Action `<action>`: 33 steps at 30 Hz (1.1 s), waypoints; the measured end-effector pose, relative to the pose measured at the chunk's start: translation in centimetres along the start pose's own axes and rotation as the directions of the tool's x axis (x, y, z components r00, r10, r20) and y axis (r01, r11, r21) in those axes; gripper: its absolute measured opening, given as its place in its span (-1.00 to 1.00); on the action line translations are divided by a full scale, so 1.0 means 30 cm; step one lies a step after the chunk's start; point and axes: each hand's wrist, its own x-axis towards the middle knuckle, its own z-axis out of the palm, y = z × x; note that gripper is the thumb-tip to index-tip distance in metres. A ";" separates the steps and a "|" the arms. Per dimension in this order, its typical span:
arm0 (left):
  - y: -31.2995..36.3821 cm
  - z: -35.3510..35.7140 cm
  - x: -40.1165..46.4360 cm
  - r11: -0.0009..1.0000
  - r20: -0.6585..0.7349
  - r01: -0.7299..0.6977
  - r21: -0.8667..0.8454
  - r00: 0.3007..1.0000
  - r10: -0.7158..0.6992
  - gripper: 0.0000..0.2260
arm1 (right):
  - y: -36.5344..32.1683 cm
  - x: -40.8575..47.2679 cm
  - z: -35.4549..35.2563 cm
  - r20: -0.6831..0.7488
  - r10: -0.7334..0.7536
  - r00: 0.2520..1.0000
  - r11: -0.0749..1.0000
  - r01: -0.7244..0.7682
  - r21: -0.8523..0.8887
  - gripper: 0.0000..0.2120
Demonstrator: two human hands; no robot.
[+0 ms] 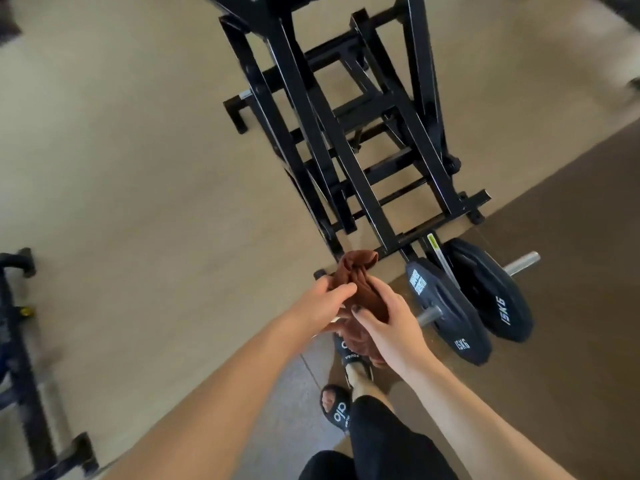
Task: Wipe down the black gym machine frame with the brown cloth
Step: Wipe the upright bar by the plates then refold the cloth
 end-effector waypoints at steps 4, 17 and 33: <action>0.042 -0.075 0.127 0.994 0.012 0.024 0.106 1.000 -0.026 -0.88 | 0.002 0.144 0.050 -0.039 0.038 0.999 0.998 -0.040 -0.055 -0.50; 0.130 -0.260 0.686 0.858 0.233 -0.061 0.510 0.970 -0.069 -0.68 | 0.114 0.599 0.237 -0.242 0.142 0.960 0.978 -0.174 -0.116 -0.48; -0.379 -0.225 1.792 0.043 0.529 -0.538 0.842 0.839 0.125 -0.51 | 0.992 1.328 0.468 -0.580 0.110 0.808 0.890 -0.340 -0.305 -0.52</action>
